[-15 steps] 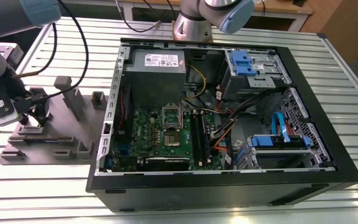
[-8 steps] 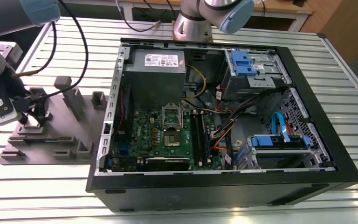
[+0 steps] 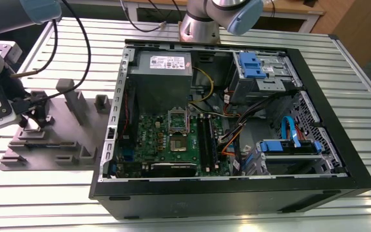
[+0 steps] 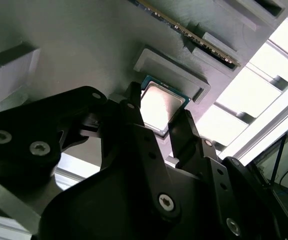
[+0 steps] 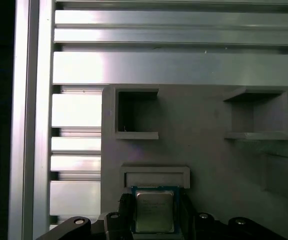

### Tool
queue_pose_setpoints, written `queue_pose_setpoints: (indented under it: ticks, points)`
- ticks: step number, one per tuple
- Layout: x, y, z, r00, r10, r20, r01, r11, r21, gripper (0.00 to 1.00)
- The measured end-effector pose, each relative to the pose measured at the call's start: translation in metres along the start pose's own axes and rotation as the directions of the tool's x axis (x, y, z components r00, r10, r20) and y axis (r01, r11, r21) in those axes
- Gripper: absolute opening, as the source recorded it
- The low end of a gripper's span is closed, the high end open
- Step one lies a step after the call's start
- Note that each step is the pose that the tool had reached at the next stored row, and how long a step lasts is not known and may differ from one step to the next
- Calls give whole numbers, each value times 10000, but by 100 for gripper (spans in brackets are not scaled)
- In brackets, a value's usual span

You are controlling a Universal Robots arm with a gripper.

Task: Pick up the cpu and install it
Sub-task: 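Pick up the cpu and move it towards the insertion slot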

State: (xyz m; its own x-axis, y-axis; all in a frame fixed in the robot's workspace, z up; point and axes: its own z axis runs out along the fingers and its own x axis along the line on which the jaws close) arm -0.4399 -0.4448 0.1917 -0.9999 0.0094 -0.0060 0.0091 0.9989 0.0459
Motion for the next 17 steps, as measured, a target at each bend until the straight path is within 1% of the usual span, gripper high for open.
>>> queue_pose_setpoints:
  ticks: [2,10,13,17]
  points:
    - [0,0,-2,10000,0,1,0,10000,-1,47]
    - [-1,3,-70,10000,0,0,0,10000,0,47]
    - [-1,4,-86,10000,0,0,0,10000,0,47]
    - [-1,6,-135,10000,0,-1,0,10000,1,47]
